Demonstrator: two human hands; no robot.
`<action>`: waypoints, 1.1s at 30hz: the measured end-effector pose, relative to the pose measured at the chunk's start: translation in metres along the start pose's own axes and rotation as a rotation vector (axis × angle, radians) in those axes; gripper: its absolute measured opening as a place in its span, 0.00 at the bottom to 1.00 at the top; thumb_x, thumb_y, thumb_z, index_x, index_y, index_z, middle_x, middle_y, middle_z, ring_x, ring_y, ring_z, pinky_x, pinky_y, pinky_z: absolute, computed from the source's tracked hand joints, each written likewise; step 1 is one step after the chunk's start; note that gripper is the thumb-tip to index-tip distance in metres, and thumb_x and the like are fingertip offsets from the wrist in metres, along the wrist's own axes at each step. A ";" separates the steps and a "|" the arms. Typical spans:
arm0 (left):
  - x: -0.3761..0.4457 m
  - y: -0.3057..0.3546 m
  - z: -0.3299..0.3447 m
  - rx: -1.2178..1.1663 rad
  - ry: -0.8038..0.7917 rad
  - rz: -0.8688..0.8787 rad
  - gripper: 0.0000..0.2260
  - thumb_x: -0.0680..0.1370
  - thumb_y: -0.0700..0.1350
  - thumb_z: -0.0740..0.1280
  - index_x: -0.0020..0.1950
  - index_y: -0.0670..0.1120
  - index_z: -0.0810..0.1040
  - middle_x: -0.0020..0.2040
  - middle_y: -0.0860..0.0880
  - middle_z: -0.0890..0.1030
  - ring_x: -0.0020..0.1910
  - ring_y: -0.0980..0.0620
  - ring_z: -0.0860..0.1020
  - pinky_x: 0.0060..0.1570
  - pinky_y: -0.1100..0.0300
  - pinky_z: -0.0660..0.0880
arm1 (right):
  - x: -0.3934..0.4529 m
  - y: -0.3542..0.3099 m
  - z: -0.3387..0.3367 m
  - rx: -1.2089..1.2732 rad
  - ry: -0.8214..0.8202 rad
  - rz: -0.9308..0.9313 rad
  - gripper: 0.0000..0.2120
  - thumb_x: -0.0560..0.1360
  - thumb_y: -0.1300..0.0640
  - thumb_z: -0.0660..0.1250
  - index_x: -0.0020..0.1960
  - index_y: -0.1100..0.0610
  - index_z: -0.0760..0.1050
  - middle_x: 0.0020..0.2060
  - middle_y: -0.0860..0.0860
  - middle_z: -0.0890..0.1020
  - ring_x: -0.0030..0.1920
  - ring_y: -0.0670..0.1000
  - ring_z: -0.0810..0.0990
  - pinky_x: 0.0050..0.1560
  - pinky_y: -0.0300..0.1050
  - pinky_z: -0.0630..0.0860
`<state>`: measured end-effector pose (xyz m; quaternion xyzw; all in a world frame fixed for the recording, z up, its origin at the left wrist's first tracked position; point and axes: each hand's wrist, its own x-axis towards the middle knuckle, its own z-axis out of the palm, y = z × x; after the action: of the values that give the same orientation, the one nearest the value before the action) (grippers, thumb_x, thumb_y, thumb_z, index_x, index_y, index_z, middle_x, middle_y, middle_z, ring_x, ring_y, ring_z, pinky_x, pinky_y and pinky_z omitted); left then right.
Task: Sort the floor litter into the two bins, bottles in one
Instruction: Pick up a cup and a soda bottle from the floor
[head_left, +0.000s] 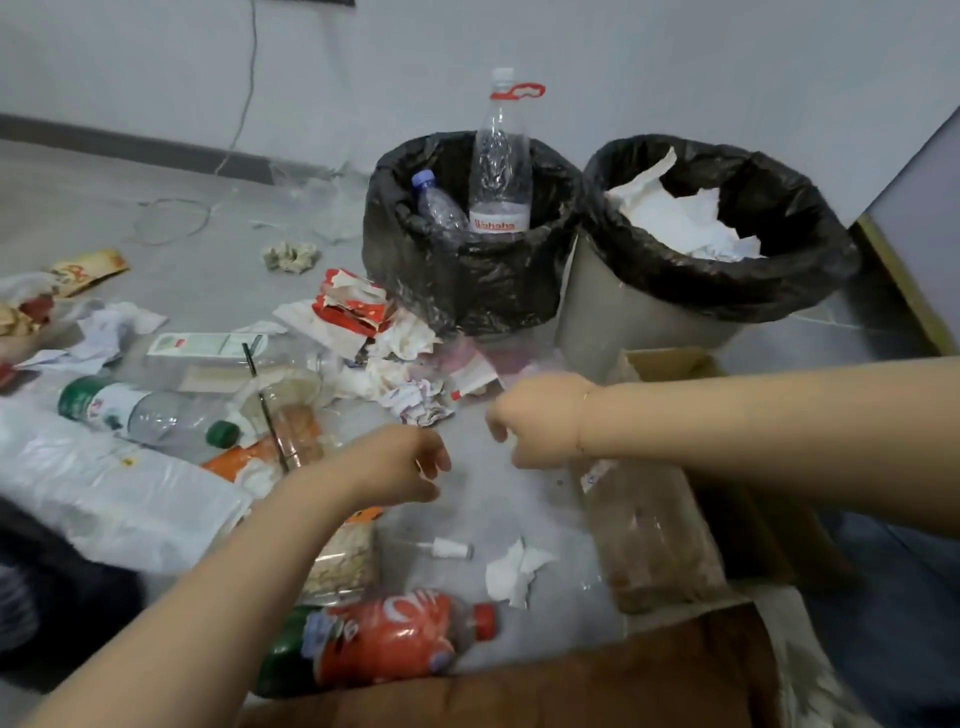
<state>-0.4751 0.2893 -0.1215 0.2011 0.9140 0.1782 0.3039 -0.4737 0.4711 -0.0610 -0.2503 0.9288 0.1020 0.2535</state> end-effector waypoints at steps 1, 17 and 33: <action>-0.001 -0.003 0.009 0.053 -0.030 -0.007 0.15 0.72 0.45 0.72 0.58 0.51 0.77 0.50 0.54 0.77 0.51 0.53 0.77 0.53 0.59 0.74 | 0.004 -0.009 0.013 -0.045 -0.159 0.007 0.13 0.73 0.58 0.64 0.56 0.58 0.77 0.51 0.55 0.80 0.52 0.58 0.79 0.44 0.45 0.75; 0.006 -0.027 0.076 0.180 0.078 0.032 0.11 0.72 0.51 0.69 0.52 0.50 0.76 0.52 0.49 0.77 0.52 0.48 0.76 0.43 0.58 0.68 | 0.017 -0.062 0.121 -0.042 -0.233 0.017 0.19 0.76 0.55 0.67 0.64 0.58 0.70 0.59 0.55 0.76 0.58 0.58 0.77 0.48 0.47 0.72; -0.013 -0.066 0.011 -0.458 0.111 -0.201 0.11 0.76 0.38 0.67 0.59 0.44 0.77 0.50 0.46 0.79 0.44 0.52 0.78 0.41 0.62 0.74 | 0.045 -0.072 0.068 0.547 -0.138 0.032 0.12 0.77 0.52 0.57 0.57 0.56 0.70 0.56 0.55 0.78 0.54 0.55 0.75 0.49 0.45 0.69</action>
<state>-0.4760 0.2290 -0.1535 0.0253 0.8805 0.3601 0.3072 -0.4413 0.4129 -0.1471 -0.1502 0.9063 -0.1315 0.3725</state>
